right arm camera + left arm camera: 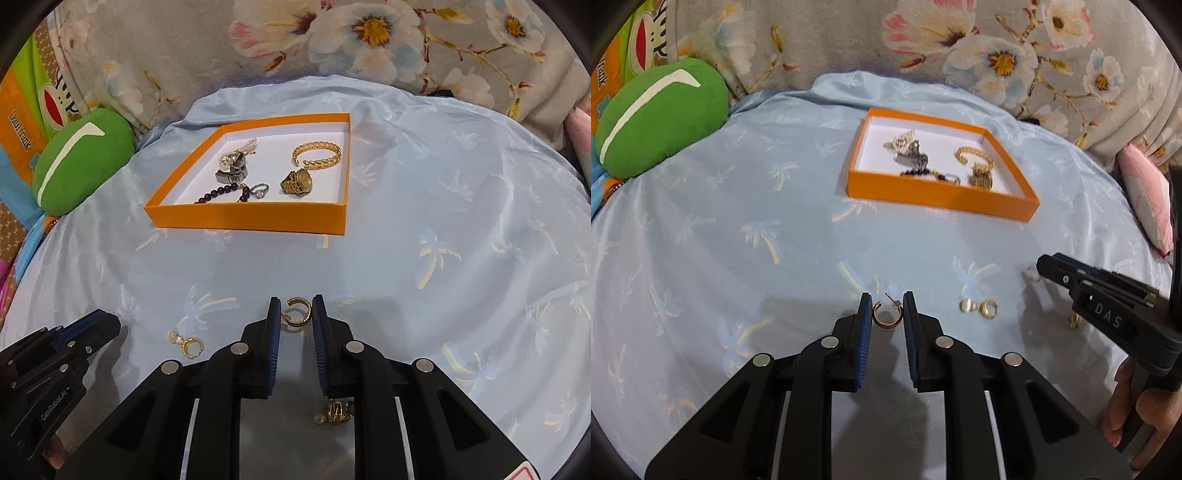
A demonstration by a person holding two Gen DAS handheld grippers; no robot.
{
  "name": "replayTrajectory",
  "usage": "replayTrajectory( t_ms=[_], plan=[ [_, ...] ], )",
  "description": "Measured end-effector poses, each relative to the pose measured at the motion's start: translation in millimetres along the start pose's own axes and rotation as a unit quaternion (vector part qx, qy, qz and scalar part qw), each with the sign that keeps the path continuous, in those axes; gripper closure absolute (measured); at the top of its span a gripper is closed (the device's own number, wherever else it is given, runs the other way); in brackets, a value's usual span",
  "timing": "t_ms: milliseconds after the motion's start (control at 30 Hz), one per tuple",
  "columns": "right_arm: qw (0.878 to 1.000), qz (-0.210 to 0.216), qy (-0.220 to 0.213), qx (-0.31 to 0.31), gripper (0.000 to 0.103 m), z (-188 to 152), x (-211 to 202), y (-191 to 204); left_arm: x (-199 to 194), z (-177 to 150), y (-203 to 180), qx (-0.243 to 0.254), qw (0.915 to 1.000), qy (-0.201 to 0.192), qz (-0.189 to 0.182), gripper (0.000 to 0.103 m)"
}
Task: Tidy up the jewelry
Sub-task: 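Carry both earrings into the orange box and open both tools to release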
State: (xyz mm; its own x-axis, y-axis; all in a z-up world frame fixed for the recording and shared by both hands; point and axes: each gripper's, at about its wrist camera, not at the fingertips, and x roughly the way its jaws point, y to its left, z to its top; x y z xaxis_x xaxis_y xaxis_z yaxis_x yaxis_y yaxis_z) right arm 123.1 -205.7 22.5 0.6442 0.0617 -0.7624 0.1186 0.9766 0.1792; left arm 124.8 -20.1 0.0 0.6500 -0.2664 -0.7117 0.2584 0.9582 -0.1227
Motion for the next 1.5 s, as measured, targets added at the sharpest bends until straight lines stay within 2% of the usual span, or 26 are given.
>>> replayTrajectory(
  t_ms=[300,533,767,1067,1500],
  plan=[
    [1.000,0.007,-0.024,-0.012,0.087,63,12,0,26,73,-5,0.026,0.9994,-0.022,-0.002,0.087],
    [0.999,-0.001,-0.037,-0.021,0.087,121,47,4,70,129,-16,0.036,0.9988,-0.033,0.007,0.087],
    [1.000,0.001,-0.027,-0.009,0.087,155,89,0,110,167,-30,0.045,0.9981,-0.037,0.017,0.087],
    [1.000,0.001,-0.017,-0.011,0.087,170,117,-1,140,181,-32,0.046,0.9982,-0.032,0.021,0.087],
    [1.000,0.001,-0.006,-0.022,0.087,180,136,9,156,181,-16,0.025,0.9994,-0.020,0.015,0.087]
  ],
)
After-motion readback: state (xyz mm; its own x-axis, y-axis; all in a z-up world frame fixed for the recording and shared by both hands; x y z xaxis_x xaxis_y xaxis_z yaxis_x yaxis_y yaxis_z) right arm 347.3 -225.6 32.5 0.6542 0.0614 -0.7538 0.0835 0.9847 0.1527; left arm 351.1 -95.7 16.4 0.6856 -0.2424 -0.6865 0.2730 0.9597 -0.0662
